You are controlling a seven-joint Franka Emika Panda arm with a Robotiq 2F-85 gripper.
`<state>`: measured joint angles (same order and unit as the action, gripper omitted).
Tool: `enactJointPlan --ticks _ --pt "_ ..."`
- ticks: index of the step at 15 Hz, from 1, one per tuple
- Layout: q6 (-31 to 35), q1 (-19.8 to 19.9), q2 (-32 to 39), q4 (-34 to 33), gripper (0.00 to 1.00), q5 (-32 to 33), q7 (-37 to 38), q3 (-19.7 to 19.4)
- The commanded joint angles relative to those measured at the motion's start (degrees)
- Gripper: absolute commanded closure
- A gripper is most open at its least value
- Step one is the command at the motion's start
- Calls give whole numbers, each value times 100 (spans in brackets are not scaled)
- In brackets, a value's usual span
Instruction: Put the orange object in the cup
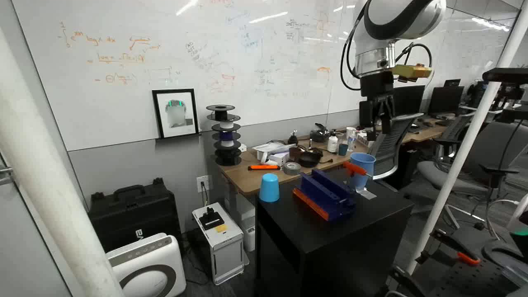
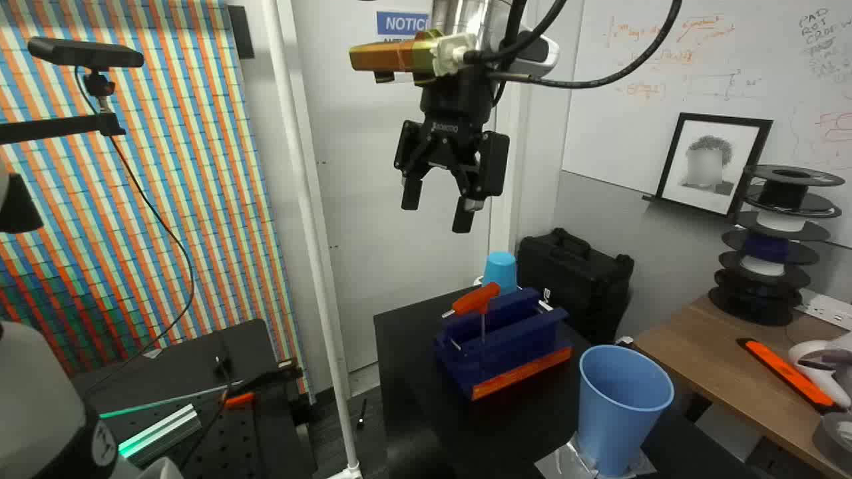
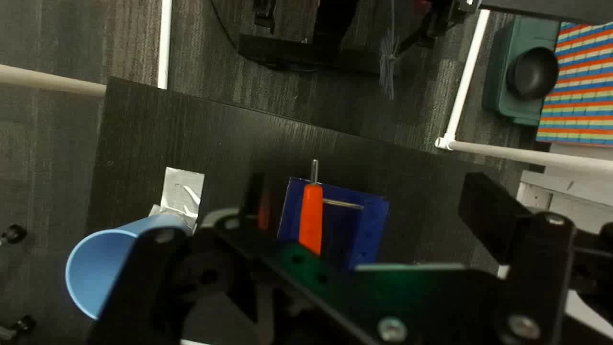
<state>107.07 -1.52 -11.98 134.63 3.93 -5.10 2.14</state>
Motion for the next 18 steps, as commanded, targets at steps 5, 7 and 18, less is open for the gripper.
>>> enactJointPlan --ticks 5,7,18 --pt "519 7 387 -225 0 141 150 -6" --pt "1274 21 668 -220 0 184 235 -15" --pt "2842 -88 2048 122 0 767 1159 -72"
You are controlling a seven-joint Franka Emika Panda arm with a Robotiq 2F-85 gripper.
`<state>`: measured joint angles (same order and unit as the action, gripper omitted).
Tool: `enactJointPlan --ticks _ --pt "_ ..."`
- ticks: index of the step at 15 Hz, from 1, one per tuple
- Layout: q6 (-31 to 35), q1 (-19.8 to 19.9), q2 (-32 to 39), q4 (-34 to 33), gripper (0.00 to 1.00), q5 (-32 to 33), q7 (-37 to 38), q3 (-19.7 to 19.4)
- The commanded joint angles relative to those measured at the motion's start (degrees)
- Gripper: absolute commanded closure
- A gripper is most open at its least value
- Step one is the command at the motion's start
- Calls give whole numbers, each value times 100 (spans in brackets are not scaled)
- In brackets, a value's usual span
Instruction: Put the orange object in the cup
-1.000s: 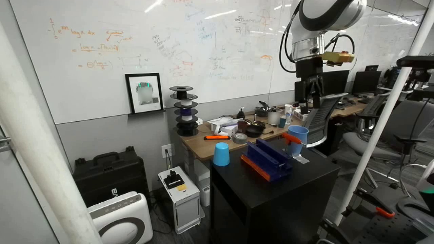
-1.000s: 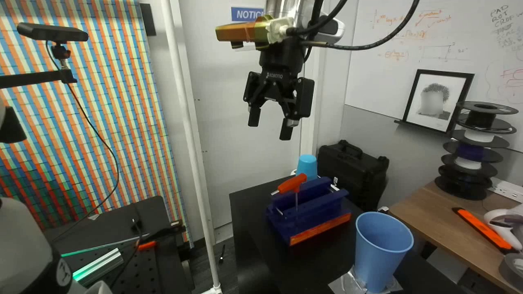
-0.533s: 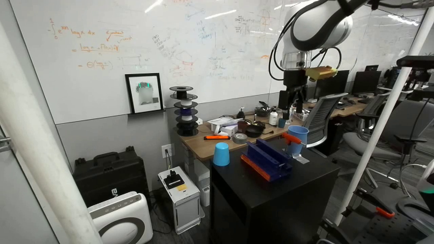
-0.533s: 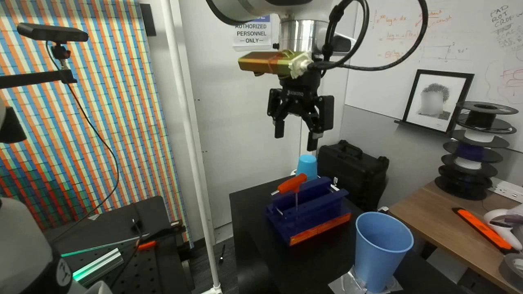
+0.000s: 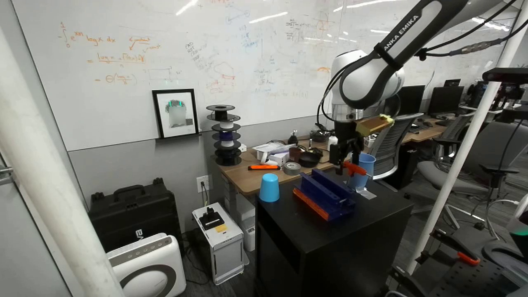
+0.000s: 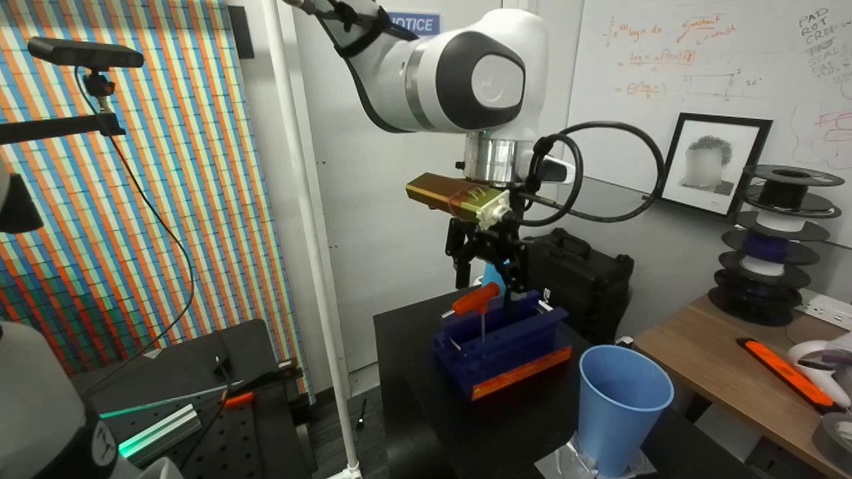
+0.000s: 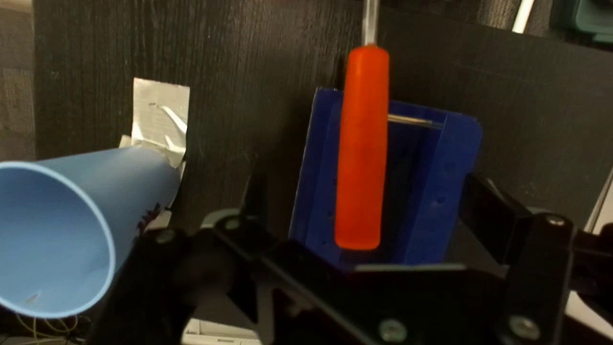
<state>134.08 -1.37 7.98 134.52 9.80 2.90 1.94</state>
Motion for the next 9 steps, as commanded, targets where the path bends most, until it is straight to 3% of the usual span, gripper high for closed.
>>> enactJointPlan --ticks 1,2,3,5,9 --pt "185 -127 -5 241 0 240 504 -68" --pt "283 -147 -91 363 0 332 658 -83" --pt "534 -172 -187 514 25 542 876 -112" --pt "923 -210 -306 706 34 1007 1344 -177" --pt "1666 -218 -521 1062 66 1808 2095 -257"
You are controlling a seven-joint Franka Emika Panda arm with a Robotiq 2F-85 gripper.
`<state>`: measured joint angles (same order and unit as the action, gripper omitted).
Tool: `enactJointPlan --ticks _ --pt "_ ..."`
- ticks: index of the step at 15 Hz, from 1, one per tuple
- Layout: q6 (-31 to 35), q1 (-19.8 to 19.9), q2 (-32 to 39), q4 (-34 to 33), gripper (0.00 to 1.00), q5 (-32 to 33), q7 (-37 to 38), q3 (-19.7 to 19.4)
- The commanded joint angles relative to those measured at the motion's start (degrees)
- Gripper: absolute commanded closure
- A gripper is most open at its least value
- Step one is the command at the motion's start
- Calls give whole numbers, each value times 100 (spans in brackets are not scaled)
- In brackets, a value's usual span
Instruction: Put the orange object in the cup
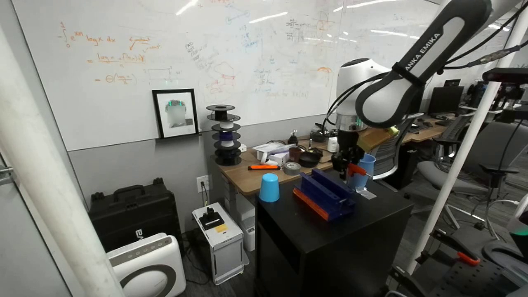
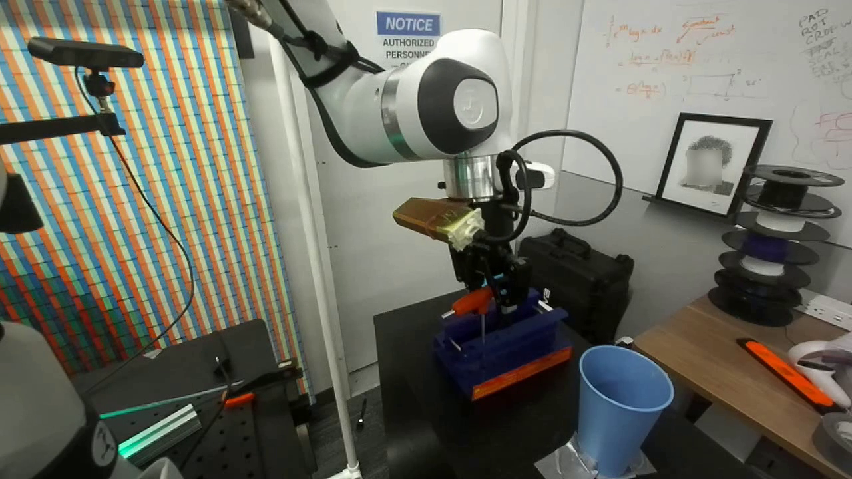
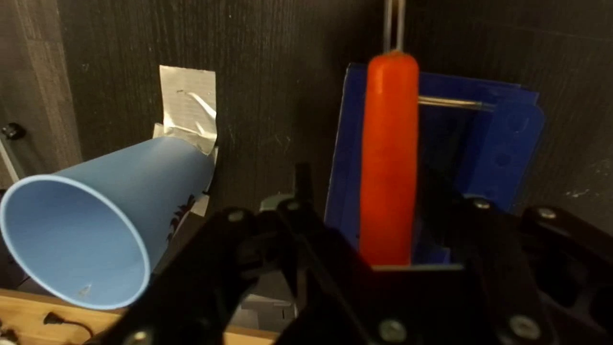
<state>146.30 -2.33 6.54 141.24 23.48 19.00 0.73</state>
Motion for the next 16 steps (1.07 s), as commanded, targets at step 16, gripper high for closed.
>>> enactJointPlan --ticks 16 --pt "560 928 -2347 671 96 855 978 133"
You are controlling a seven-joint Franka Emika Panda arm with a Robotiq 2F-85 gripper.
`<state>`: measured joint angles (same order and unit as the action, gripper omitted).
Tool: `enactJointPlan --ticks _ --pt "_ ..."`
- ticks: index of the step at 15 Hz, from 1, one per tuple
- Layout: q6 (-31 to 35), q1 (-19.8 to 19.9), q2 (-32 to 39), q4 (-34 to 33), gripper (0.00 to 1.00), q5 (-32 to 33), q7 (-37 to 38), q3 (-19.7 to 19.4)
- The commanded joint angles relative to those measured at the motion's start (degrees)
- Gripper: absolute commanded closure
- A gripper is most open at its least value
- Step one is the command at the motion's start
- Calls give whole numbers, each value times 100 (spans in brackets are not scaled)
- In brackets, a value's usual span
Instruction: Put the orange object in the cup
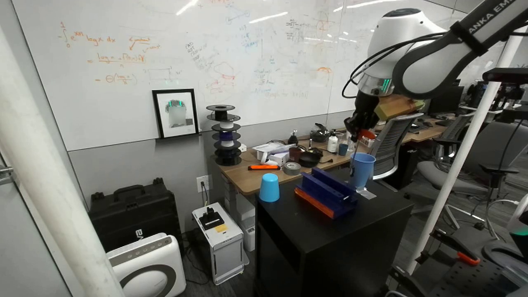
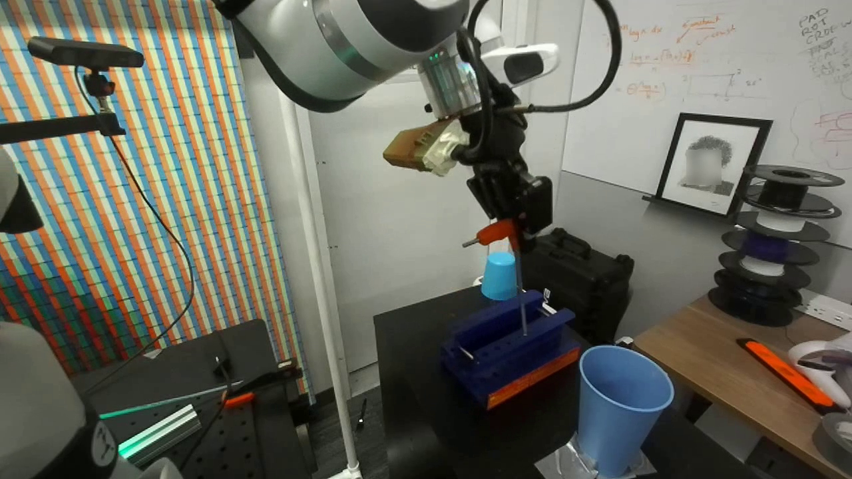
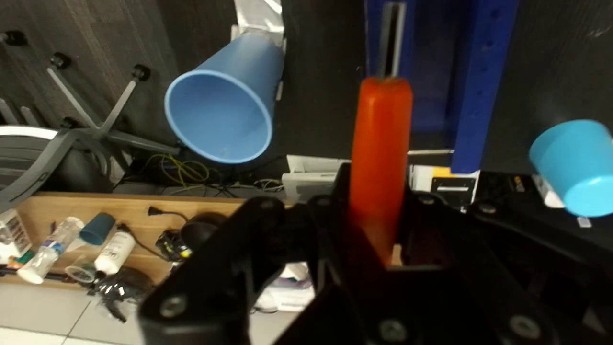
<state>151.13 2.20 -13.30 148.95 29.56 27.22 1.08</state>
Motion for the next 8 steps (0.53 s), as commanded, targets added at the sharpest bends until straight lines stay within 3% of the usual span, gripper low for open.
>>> enactJointPlan --ticks 1,5,8 --pt "93 637 -379 -176 96 262 186 106" --pt "86 1115 -3 -704 96 136 156 38" --pt "107 1211 578 -1047 96 85 167 -16"
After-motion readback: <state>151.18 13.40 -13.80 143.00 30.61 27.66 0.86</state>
